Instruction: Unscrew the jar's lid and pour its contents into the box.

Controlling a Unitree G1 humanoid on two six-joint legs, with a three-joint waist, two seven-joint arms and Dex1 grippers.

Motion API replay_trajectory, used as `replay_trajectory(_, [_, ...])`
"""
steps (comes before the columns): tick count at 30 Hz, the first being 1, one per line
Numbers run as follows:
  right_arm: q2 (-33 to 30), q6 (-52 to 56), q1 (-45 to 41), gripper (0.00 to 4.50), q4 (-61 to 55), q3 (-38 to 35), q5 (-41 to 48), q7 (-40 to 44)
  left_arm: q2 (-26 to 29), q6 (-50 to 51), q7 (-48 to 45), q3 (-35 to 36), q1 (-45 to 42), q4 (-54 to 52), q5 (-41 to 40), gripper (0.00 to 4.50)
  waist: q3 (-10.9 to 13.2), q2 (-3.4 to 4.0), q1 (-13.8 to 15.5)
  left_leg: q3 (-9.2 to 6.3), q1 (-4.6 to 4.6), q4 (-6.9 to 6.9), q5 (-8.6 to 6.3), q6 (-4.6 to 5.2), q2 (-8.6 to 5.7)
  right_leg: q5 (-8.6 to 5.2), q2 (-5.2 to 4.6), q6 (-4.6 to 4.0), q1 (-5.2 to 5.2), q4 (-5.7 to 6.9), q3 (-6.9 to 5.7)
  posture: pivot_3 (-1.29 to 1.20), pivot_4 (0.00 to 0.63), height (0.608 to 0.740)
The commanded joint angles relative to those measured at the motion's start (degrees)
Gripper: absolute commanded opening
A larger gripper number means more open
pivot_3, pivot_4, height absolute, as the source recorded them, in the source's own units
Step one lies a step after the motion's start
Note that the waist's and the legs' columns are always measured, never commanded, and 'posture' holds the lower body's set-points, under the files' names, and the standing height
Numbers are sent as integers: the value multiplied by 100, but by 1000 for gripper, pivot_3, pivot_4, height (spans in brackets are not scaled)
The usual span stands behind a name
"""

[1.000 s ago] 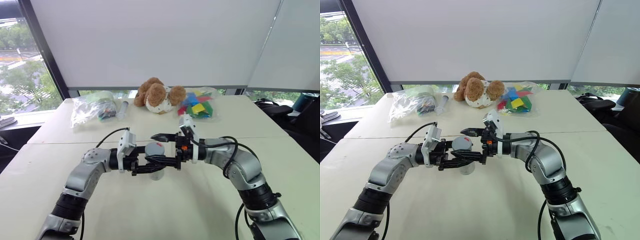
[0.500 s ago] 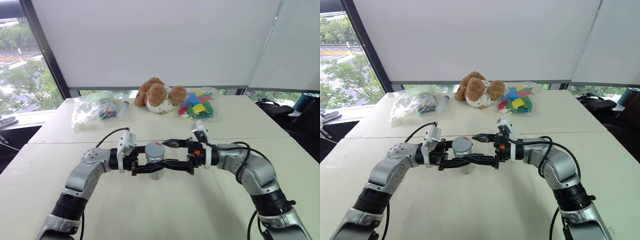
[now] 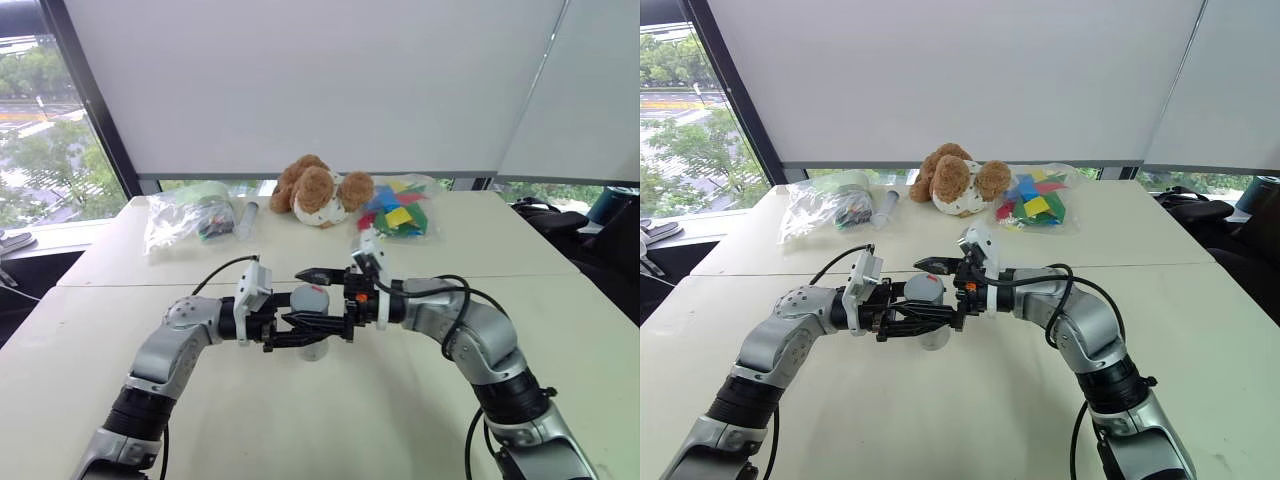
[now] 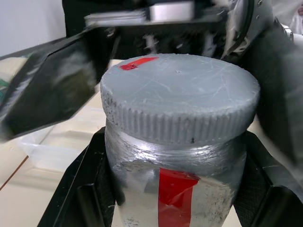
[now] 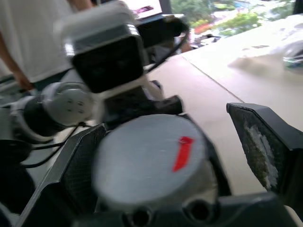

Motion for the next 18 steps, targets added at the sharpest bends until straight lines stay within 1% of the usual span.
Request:
replay_trajectory(1, [108,-132,-281,4437,38,-87,-72,-56,-12,-73,-17,49,-72,-141,-64,2452,0,0,-4,0,0,-1,0,0,0,0,0,0,0,0,0,0,150,740])
replay_trajectory(6, [177,-98,-358,4437,152,-189,-30,-44,-21,-76,-14,32,-72,-135,-56,2452,0,0,-6,-2,0,-1,0,0,1,1,2,1,-1,2,-1,0,150,740])
replay_trajectory(18, [-253,76,-30,4437,22,-527,329,213,5,-110,8,62,-42,-138,-51,2452,0,0,-4,-2,0,-1,0,0,1,1,2,1,-1,2,-1,0,150,740])
